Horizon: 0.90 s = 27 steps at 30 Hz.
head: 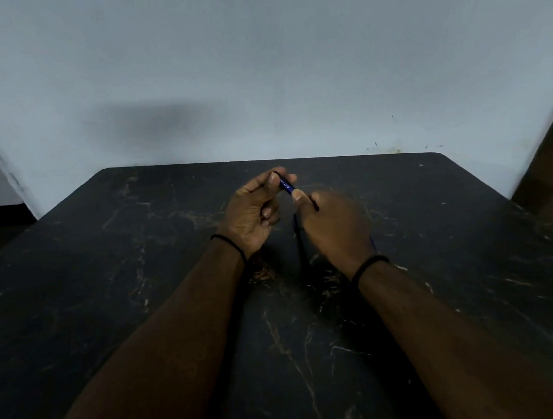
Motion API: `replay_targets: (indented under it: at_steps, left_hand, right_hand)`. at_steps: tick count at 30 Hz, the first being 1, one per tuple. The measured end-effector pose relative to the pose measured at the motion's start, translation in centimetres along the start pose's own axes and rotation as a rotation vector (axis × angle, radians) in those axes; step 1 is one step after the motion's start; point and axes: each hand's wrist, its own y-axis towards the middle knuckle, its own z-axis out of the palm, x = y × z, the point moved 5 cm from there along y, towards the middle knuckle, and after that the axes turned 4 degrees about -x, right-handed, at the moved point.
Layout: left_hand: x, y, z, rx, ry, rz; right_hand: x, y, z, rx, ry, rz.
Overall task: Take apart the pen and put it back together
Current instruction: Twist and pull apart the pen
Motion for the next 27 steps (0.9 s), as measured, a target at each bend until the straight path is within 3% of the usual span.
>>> replay_targets:
  at_steps: [5,10,14,19,27]
  left_hand:
    - [-0.5,-0.1,-0.2,-0.068,0.044,0.042]
    - [-1.7,-0.1,-3.4,-0.46,0.135,0.079]
    - [-2.6,-0.2,-4.6,-0.664,0.59,0.185]
    - [-2.4,-0.1,-5.4,-0.665,1.179,0.111]
    - [-2.3,-0.2,-4.3,-0.638,1.714,0.022]
  right_hand:
    - [-0.1,0.0,-0.3,0.089,0.017,-0.032]
    - [-0.5,0.2,-0.4,0.081,-0.09,-0.048]
    - [-0.8,0.2,-0.7,0.017,-0.108,-0.048]
    - [-0.5,0.2,-1.3,-0.041,-0.151,-0.066]
    - [-0.1,-0.2,-1.6,-0.031,-0.103,-0.091]
